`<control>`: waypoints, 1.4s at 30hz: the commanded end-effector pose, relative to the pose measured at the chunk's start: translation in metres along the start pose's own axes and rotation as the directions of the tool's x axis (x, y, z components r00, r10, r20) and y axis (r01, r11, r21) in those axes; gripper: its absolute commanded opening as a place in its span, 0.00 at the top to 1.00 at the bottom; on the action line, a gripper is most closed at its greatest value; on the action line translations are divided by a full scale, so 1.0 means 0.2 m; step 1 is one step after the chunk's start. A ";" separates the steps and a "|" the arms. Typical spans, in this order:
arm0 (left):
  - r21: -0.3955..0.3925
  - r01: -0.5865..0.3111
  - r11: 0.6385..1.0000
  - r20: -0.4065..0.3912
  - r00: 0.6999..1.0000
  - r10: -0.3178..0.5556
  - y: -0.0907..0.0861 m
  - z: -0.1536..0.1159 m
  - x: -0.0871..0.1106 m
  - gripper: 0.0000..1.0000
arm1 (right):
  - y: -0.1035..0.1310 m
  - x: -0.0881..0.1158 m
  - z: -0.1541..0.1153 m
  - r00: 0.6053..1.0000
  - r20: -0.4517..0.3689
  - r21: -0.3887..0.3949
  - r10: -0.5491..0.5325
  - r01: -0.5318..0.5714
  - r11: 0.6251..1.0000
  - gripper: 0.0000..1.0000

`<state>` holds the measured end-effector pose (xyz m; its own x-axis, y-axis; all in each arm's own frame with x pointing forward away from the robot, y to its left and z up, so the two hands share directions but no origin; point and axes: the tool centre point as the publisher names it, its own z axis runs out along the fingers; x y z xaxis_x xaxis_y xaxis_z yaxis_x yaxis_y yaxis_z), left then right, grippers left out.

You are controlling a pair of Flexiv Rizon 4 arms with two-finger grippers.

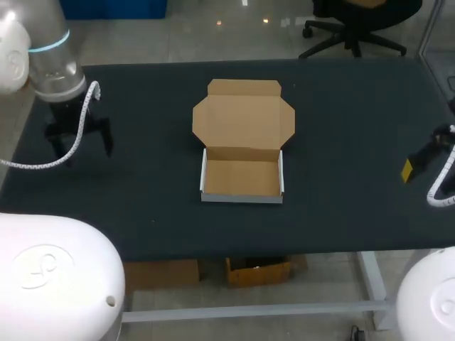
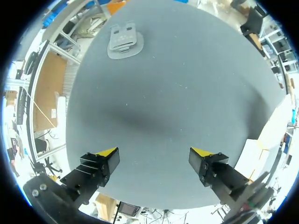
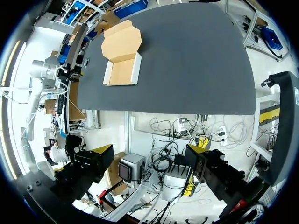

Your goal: Assemble the packaging by folding the flat box into shape, placing the metal phone stand inside, and closing the box properly

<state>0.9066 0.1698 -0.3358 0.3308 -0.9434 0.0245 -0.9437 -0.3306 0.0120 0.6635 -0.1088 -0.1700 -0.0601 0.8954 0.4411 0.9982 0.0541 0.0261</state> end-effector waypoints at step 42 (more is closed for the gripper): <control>0.076 0.035 0.996 -0.012 0.999 -0.034 -0.32 0.22 -0.27 0.00 | 0.00 0.00 -0.01 1.000 0.000 0.004 0.000 0.000 1.000 0.00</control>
<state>0.9471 0.2417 -0.3813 0.3626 -0.9310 0.0409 -0.9287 -0.3646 -0.0674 0.6635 -0.1088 -0.1700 -0.0600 0.8954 0.4411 0.9982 0.0541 0.0261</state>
